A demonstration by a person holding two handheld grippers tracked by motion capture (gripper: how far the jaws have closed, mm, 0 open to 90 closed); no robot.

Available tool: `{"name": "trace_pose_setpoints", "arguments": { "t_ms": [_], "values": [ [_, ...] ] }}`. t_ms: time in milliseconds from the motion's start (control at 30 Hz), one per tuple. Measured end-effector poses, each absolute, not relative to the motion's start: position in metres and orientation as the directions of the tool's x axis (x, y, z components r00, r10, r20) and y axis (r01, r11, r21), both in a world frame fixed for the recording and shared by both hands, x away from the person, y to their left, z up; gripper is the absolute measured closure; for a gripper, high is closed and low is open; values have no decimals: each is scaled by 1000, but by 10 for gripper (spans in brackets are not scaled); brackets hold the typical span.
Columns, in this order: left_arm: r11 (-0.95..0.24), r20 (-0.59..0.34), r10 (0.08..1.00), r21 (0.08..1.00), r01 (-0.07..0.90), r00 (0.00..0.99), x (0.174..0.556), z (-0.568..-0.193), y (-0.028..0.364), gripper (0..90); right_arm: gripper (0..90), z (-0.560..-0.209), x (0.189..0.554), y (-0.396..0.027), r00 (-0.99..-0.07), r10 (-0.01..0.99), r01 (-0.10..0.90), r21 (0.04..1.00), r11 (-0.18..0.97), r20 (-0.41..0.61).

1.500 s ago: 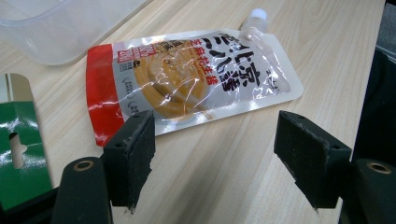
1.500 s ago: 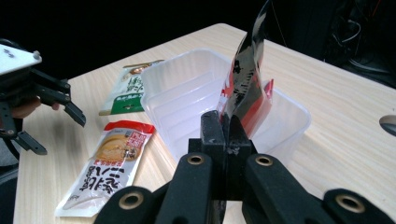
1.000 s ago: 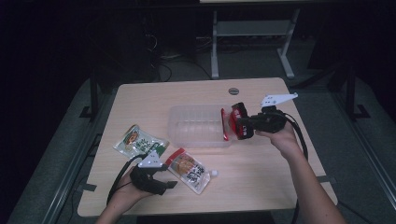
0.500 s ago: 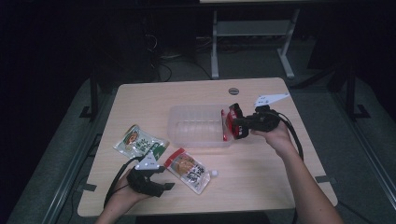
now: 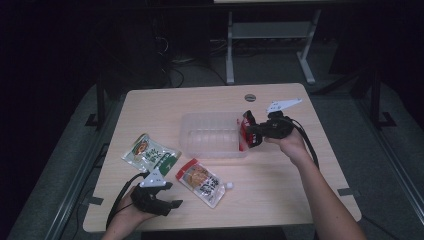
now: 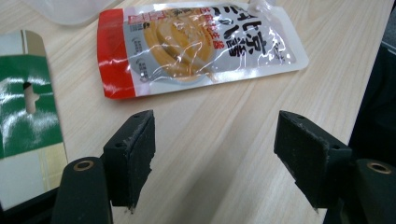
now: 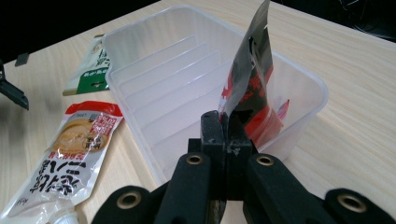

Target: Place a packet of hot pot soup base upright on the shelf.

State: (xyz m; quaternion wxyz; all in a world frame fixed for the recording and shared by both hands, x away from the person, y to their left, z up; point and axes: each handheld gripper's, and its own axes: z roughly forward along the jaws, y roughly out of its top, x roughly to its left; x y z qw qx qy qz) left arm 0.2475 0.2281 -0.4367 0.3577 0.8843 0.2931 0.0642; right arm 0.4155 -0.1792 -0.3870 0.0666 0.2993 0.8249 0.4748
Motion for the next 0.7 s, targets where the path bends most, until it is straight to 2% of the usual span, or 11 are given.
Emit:
{"name": "trace_pose_setpoints", "arguments": {
  "t_ms": [100,200,400,700],
  "values": [
    [-569,-96,568,671,475,817,246,-437,229,288,884,-387,417,-179,-811,556,433,825,363,181],
    [-572,-94,567,670,473,819,247,-437,230,288,815,-387,418,-178,-806,561,438,827,354,187],
    [-581,-92,553,669,463,828,250,-437,227,288,607,-383,414,-178,-797,582,431,829,357,164],
    [-592,-93,519,678,436,850,260,-436,217,288,361,-373,399,-185,-779,610,433,828,356,145]
  ]
}}
